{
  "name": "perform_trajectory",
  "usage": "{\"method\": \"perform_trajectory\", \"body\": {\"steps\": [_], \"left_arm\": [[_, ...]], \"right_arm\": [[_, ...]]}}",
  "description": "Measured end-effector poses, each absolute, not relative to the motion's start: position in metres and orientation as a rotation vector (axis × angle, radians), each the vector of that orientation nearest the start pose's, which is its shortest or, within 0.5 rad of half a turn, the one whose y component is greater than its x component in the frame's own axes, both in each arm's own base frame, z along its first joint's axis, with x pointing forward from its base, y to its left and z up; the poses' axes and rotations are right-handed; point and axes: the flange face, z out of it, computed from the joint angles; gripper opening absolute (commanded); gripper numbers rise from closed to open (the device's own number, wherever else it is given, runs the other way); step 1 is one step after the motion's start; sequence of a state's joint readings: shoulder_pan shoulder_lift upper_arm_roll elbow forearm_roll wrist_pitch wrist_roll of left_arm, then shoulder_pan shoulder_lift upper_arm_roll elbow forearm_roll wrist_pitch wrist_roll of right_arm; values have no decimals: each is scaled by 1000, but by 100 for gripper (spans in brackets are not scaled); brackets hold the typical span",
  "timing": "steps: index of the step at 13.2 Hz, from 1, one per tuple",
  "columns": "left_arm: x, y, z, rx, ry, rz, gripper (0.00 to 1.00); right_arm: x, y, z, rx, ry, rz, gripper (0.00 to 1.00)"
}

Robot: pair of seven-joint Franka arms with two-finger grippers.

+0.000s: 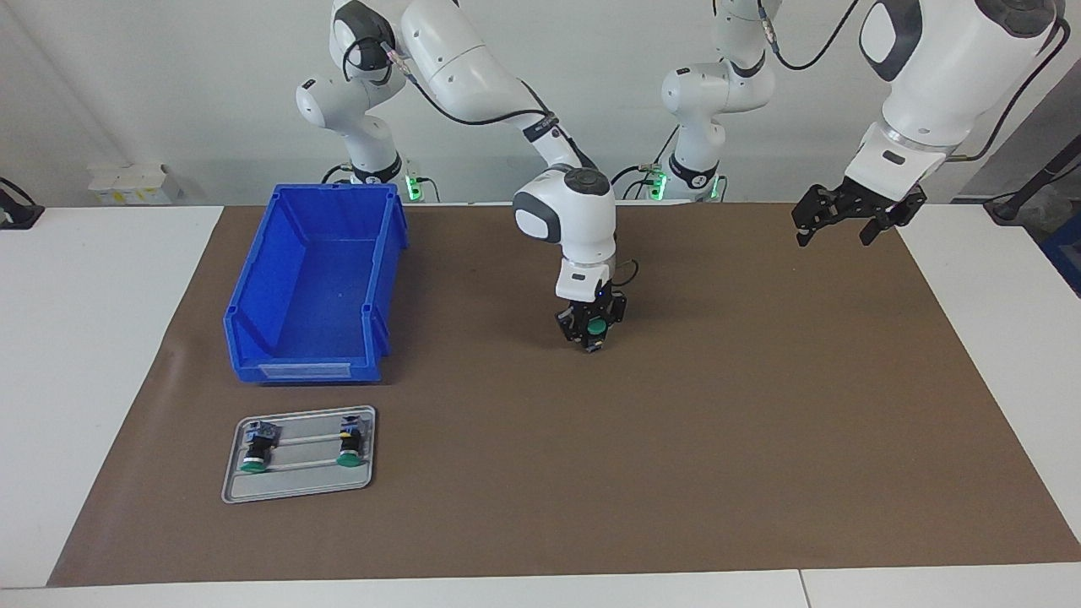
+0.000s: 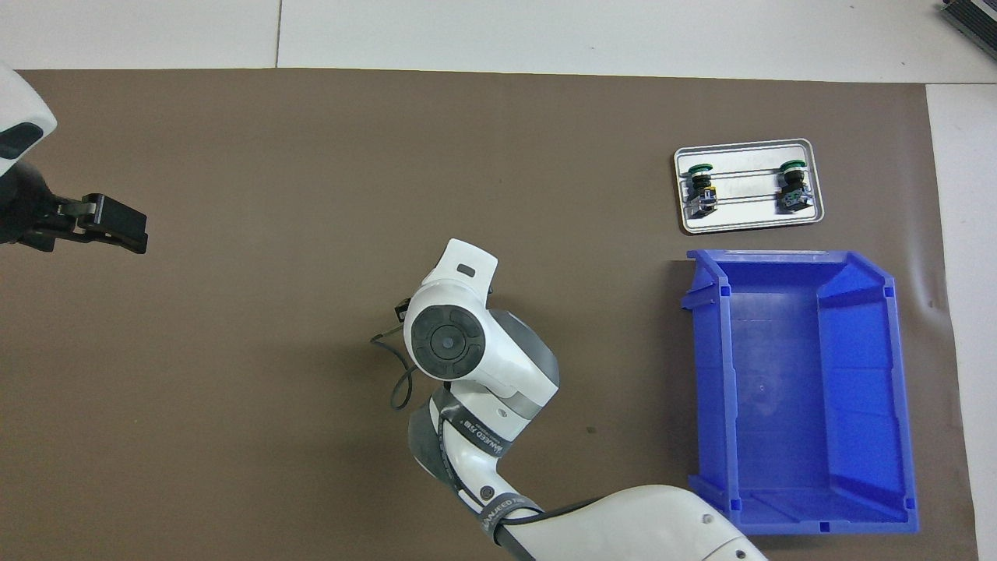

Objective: Place and press button with both arms
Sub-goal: 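Carry the button with the right gripper over the blue bin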

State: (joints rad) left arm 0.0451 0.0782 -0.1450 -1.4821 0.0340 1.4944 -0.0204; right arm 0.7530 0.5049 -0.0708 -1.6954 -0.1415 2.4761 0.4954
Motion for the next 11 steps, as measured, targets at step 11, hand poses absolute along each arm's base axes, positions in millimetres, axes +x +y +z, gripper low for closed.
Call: {"method": "perform_trajectory", "body": {"steps": [11], "left_arm": [[566, -48, 617, -3110, 115, 105, 100]], "right_arm": [[571, 94, 480, -3219, -79, -350, 0]]}}
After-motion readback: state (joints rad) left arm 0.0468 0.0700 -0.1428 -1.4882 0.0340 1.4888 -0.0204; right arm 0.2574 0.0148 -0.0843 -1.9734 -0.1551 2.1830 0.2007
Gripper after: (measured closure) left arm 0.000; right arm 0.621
